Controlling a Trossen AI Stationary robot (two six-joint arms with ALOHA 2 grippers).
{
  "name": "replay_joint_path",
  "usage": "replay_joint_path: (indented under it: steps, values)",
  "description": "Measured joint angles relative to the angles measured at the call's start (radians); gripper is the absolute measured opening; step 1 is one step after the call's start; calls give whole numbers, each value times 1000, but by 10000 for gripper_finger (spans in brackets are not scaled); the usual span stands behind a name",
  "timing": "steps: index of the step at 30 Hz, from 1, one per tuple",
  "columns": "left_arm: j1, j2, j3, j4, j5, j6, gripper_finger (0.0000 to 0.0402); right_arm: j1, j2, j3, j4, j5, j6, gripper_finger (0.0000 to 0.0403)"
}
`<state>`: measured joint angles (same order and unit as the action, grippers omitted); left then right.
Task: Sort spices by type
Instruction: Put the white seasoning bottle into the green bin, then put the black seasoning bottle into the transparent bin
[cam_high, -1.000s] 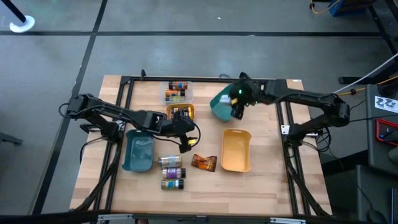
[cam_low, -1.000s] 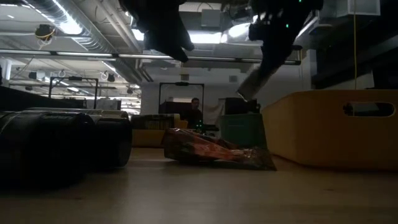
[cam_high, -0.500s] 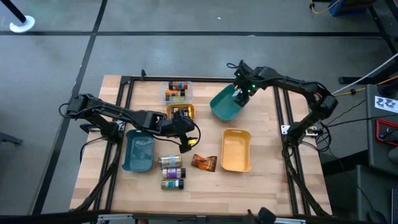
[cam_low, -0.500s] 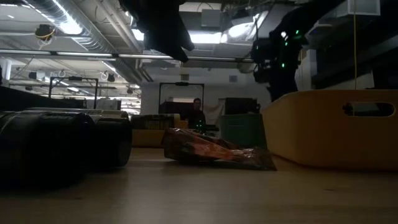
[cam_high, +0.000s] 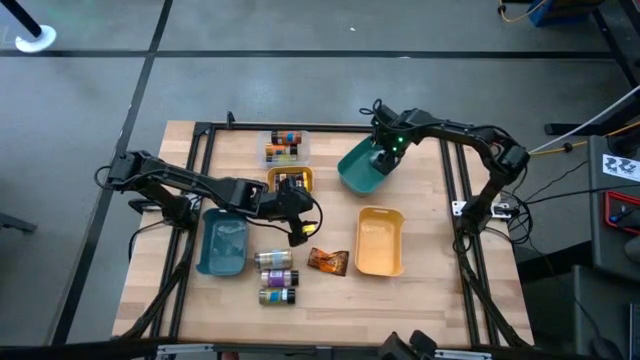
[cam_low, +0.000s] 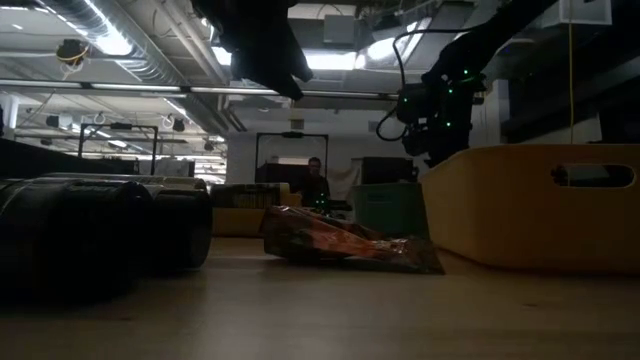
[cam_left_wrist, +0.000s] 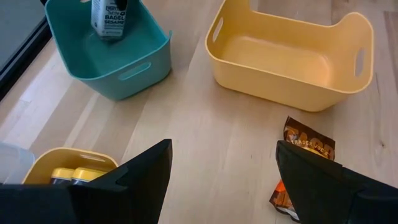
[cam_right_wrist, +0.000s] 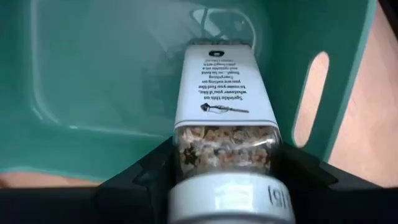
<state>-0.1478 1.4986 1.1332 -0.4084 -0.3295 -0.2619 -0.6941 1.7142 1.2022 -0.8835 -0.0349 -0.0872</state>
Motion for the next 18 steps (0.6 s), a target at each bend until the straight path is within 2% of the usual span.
replay_joint_path:
  steps: [10,18]
  values:
    - [0,0,0,0,0,0,269,0,4,-3,12,4,0,247]
    - [0,0,0,0,0,0,269,0,4,-3,15,19,0,254]
